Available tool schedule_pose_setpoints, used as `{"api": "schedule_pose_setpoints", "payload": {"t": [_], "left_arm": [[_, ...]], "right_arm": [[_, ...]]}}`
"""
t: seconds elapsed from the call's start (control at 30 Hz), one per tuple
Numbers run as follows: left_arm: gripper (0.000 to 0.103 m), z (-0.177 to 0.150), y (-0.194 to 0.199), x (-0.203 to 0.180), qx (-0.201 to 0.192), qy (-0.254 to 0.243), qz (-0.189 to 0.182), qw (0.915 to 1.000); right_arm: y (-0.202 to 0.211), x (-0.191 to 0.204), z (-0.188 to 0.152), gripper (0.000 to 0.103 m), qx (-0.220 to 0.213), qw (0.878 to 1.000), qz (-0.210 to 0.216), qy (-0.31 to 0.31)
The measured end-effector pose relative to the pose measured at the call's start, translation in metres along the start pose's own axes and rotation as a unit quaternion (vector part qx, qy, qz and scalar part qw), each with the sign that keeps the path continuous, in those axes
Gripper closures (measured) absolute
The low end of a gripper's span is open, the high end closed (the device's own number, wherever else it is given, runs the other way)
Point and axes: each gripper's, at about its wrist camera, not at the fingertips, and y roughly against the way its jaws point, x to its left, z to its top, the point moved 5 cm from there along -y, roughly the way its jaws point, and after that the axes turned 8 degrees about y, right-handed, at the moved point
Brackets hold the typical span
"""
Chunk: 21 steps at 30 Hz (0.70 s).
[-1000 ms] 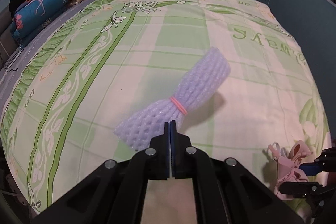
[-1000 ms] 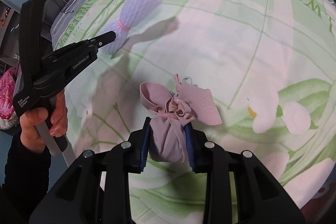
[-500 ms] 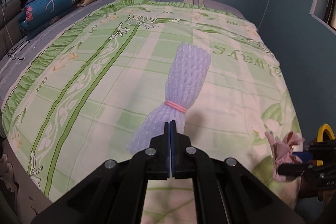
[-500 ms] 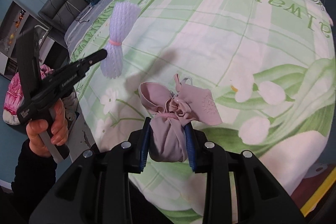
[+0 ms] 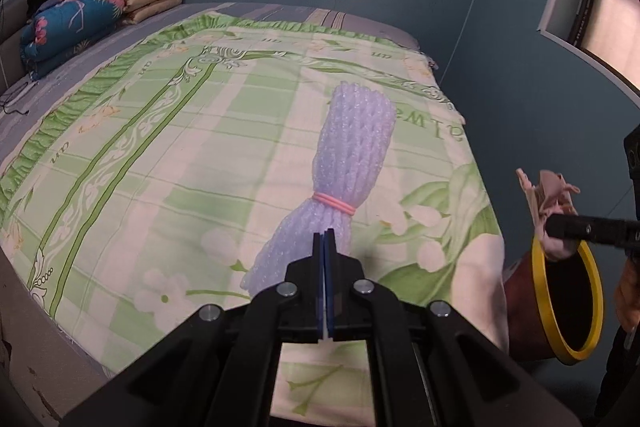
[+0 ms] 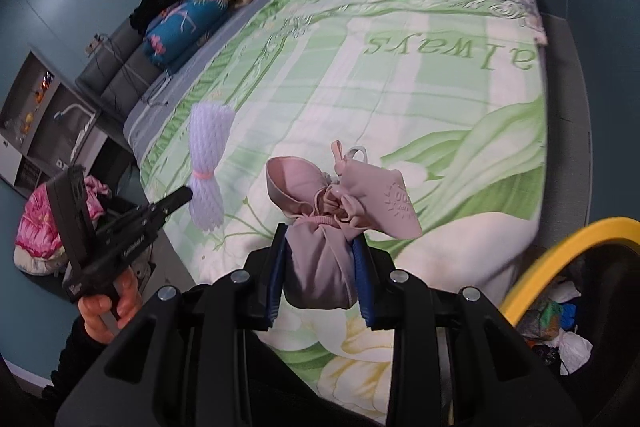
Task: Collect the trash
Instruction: 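Lift the foam net and pink cloth and carry both over the yellow bin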
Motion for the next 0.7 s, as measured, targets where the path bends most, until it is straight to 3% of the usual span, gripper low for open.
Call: {"api": "schedule_pose_setpoints", "payload": {"t": [0.33,0.7], "left_arm": [[0.103,-0.017,0.025,-0.072,-0.008,-0.037,-0.035,0.9987],[0.103,-0.035,0.044,-0.163,-0.01,-0.091,-0.091,0.9917]], "right_arm": [[0.052,-0.034,-0.02,0.074,-0.043,0.998,-0.015,-0.031],[0.101,-0.076,-0.042,0.074,-0.084,0.993,-0.037,-0.07]]}}
